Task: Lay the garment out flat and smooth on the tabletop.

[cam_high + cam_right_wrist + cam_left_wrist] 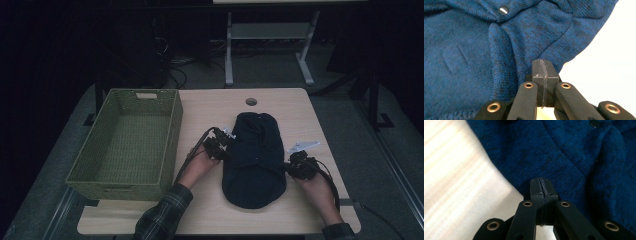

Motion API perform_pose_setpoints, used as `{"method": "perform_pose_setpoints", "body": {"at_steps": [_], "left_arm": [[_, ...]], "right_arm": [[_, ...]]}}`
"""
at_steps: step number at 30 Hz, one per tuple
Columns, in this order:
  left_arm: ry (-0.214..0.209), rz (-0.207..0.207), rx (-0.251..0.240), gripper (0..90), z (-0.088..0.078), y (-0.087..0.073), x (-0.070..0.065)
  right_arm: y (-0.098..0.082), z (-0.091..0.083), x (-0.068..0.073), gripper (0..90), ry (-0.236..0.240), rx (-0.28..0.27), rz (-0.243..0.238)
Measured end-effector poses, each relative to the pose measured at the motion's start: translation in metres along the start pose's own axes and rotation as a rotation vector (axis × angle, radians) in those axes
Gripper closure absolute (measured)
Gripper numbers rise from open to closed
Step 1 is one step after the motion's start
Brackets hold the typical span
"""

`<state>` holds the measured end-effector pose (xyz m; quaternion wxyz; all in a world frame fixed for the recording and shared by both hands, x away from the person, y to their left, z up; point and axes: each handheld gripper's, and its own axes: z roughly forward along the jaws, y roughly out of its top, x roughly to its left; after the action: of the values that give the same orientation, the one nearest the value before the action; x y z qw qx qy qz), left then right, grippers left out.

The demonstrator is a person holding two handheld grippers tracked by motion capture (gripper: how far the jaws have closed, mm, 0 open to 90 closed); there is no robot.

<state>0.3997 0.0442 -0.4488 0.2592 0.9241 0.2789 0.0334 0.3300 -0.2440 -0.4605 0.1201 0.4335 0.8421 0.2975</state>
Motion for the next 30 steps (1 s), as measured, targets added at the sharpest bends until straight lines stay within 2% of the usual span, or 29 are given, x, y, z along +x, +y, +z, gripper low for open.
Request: {"method": "perform_pose_setpoints", "body": {"at_steps": [5, 11, 17, 19, 20, 23, 26, 27, 30], "left_arm": [[-0.017, -0.015, -0.014, 89.6, -0.003, -0.008, -0.004], [-0.044, -0.002, -0.021, 89.7, -0.006, -0.014, -0.006], [-0.076, -0.003, -0.019, 89.6, -0.01, -0.022, -0.009], [-0.076, 0.003, -0.017, 89.5, -0.011, -0.024, -0.01], [-0.071, 0.012, -0.013, 89.5, -0.012, -0.026, -0.013], [-0.056, 0.027, -0.012, 89.5, -0.014, -0.03, -0.019], [-0.072, 0.031, -0.01, 89.6, -0.017, -0.035, -0.024], [-0.083, 0.019, -0.017, 89.6, -0.017, -0.038, -0.025], [-0.095, 0.02, -0.016, 89.8, -0.02, -0.044, -0.028]], "right_arm": [[0.0, 0.0, 0.001, 89.8, -0.003, 0.001, -0.009], [0.0, -0.001, 0.005, 89.9, -0.014, 0.009, -0.047], [-0.003, -0.003, 0.013, 89.9, 0.013, 0.013, -0.071], [-0.005, -0.004, 0.015, 89.9, 0.017, 0.009, -0.073], [-0.008, -0.006, 0.017, 89.9, 0.037, 0.009, -0.07], [-0.011, -0.008, 0.023, 89.9, 0.055, 0.008, -0.079], [-0.014, -0.011, 0.031, 89.8, 0.065, 0.02, -0.105], [-0.016, -0.012, 0.033, 89.8, 0.066, 0.018, -0.114], [-0.021, -0.015, 0.039, 89.9, 0.077, 0.017, -0.123]]}}
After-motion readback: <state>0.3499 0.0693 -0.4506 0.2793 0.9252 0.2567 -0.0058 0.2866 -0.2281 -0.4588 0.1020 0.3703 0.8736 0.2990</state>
